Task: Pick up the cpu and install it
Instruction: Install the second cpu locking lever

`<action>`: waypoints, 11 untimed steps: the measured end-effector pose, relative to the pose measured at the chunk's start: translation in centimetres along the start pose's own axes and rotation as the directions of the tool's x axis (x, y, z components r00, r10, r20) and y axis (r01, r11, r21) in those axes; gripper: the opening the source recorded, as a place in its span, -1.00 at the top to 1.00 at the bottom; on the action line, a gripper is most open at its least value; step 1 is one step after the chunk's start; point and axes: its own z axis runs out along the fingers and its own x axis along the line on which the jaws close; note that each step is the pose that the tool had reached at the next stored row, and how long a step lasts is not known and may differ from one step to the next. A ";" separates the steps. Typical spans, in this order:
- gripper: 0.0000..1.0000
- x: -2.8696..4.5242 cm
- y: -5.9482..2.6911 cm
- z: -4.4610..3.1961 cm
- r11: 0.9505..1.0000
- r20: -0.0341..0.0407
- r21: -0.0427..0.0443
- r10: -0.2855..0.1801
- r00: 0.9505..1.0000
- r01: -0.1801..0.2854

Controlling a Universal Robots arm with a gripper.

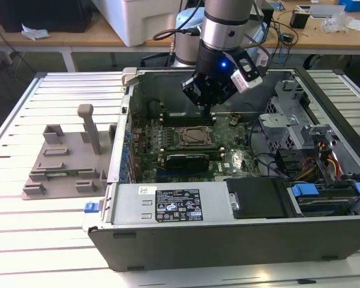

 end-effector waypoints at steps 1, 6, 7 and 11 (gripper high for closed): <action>0.79 0.02 -0.04 -0.02 1.000 0.000 0.000 0.000 1.000 0.000; 0.79 0.51 -1.19 0.06 1.000 0.002 -0.016 -0.001 1.000 0.001; 0.79 0.56 -1.40 0.08 1.000 0.003 -0.024 -0.001 1.000 0.002; 0.79 0.69 -2.37 0.65 0.998 0.008 -0.049 0.043 0.999 -0.042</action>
